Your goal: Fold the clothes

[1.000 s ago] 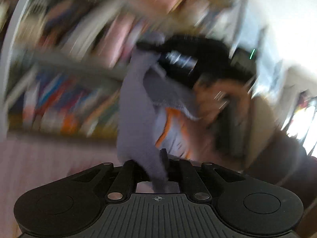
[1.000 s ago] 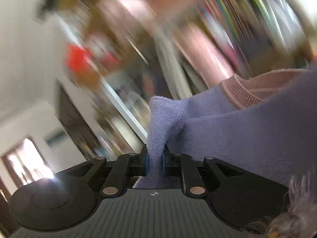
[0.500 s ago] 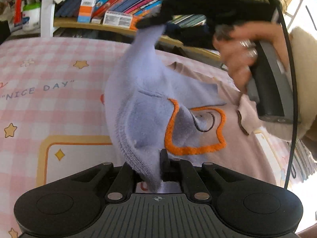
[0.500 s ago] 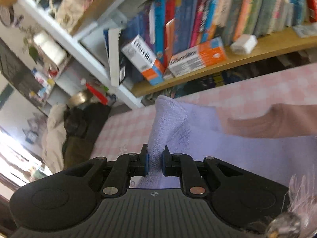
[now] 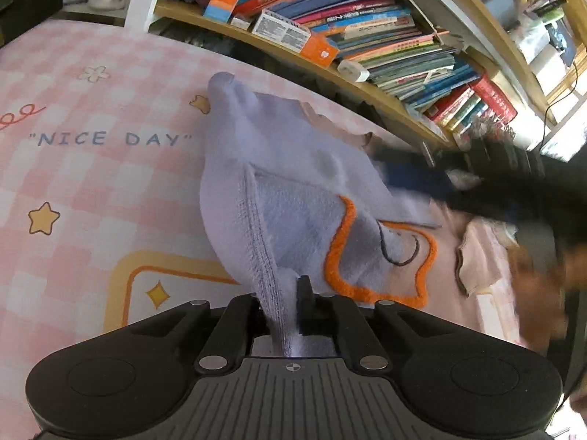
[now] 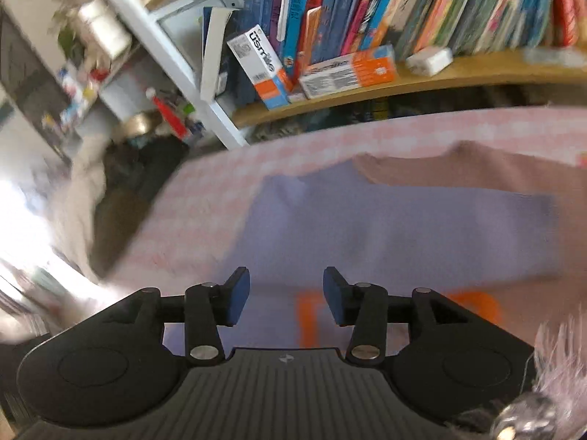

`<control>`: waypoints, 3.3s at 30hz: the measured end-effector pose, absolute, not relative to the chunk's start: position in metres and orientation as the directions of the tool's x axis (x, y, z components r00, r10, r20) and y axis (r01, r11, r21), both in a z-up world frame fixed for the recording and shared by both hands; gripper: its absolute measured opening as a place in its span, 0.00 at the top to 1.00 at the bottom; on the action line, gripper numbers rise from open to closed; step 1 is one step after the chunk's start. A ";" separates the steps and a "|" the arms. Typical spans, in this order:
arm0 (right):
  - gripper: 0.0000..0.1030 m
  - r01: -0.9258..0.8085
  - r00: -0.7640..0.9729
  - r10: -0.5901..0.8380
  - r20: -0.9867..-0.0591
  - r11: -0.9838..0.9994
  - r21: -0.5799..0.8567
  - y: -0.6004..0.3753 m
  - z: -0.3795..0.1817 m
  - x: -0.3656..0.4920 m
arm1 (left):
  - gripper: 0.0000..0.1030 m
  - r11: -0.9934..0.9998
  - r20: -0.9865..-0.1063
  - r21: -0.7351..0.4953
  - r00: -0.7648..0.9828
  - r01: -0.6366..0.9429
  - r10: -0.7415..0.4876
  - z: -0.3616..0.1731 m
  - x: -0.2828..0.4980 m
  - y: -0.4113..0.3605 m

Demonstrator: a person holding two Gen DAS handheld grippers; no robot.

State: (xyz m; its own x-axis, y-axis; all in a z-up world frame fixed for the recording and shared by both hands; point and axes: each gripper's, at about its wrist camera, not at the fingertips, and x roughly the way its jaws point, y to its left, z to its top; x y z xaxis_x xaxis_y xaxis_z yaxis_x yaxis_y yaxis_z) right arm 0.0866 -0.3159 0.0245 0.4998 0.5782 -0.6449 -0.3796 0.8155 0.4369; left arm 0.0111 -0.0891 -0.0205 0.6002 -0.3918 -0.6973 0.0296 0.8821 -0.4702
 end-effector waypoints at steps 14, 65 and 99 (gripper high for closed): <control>0.59 -0.188 0.546 0.375 -0.749 0.926 0.327 -0.419 -0.016 -0.030 | 0.78 0.877 -0.709 -0.471 0.631 -0.094 -0.313 -0.014 -0.007 -0.098; 0.83 0.304 0.815 -0.416 -0.403 0.900 -0.313 -0.575 0.048 0.081 | 0.88 0.982 -0.803 -0.183 0.583 -0.041 -0.125 -0.008 -0.048 -0.126; 0.92 -0.164 0.663 0.160 -0.731 0.984 0.066 -0.432 -0.030 0.107 | 0.95 0.978 -0.776 -0.173 0.628 -0.121 -0.060 -0.014 0.000 -0.084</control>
